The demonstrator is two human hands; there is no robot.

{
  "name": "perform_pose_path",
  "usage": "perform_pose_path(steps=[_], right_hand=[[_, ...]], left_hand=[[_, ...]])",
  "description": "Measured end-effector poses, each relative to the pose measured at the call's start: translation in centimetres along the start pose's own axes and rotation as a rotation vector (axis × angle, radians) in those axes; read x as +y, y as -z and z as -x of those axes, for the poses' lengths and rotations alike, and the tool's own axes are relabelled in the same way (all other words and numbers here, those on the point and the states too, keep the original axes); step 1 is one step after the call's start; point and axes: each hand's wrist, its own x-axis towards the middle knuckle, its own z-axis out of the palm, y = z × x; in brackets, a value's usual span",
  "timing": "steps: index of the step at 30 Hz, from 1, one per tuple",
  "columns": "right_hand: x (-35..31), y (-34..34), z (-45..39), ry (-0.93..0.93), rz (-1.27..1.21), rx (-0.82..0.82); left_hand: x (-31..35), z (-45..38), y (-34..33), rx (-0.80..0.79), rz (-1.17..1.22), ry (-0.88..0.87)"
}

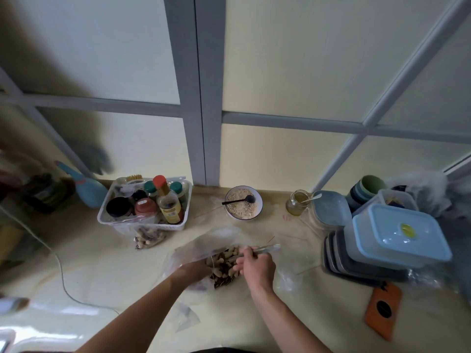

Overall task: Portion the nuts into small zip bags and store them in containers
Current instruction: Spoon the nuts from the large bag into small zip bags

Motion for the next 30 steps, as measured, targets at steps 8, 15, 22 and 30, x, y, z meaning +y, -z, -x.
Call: perform_pose_path(steps=[8, 15, 22, 30], right_hand=[[-0.2, 0.2, 0.1, 0.152, 0.138, -0.140], [0.6, 0.1, 0.3, 0.503, 0.275, -0.382], [2.4, 0.3, 0.0, 0.822, 0.415, -0.458], [1.9, 1.2, -0.5, 1.033, 0.503, -0.317]], left_hand=[[0.9, 0.3, 0.4, 0.191, 0.142, -0.004], [0.8, 0.9, 0.4, 0.392, 0.496, -0.157], [-0.6, 0.5, 0.0, 0.485, 0.612, -0.182], [-0.5, 0.0, -0.7, 0.503, 0.664, -0.037]])
